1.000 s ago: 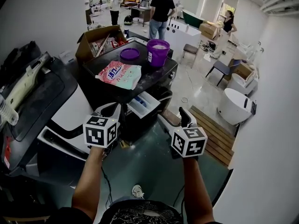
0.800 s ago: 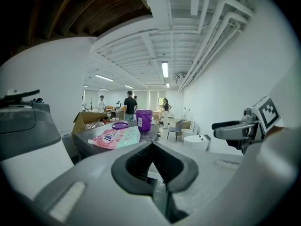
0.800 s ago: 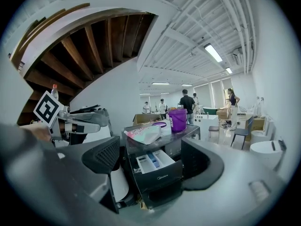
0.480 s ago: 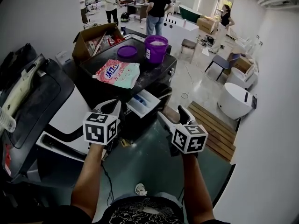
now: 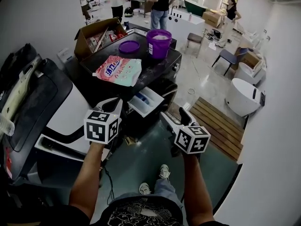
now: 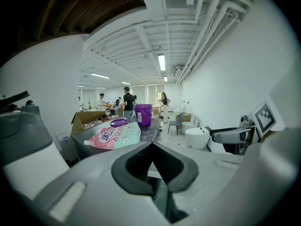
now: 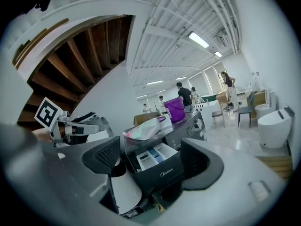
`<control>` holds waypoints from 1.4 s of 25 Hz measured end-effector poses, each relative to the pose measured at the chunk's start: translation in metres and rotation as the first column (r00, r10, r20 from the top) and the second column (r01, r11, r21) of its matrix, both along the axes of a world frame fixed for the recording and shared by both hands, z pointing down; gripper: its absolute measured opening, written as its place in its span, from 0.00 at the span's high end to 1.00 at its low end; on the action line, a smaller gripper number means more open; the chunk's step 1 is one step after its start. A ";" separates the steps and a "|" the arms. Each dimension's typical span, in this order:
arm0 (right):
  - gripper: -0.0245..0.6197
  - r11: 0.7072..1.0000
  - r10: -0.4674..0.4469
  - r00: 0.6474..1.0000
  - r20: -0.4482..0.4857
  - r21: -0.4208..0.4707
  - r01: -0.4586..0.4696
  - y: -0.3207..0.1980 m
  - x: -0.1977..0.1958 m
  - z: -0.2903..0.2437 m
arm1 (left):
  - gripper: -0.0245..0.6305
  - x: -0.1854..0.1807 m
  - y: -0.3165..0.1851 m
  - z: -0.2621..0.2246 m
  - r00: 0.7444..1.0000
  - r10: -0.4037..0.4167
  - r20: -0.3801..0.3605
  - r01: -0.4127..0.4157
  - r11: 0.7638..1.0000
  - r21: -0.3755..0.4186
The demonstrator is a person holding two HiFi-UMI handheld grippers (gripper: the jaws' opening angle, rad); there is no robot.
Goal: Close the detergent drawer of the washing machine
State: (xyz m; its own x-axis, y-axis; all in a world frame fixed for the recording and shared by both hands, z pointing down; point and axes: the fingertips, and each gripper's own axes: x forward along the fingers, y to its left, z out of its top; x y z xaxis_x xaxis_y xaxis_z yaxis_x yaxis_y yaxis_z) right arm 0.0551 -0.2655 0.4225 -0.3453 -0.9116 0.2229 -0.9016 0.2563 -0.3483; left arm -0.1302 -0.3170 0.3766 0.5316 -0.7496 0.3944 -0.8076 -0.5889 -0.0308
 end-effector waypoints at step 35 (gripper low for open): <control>0.36 0.980 -0.124 0.780 0.613 -0.050 0.195 -0.065 -0.009 0.151 | 0.96 0.039 -0.034 0.077 0.986 -0.040 0.161 0.058 0.992 -0.109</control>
State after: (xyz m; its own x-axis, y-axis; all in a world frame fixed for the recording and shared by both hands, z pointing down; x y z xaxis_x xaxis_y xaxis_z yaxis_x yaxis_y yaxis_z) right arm 0.0464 -0.3310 0.5739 -0.5794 -0.8150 0.0092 -0.4463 0.3078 -0.8403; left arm -0.0910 -0.3510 0.4538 0.4197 -0.7190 0.5540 -0.8255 -0.5561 -0.0963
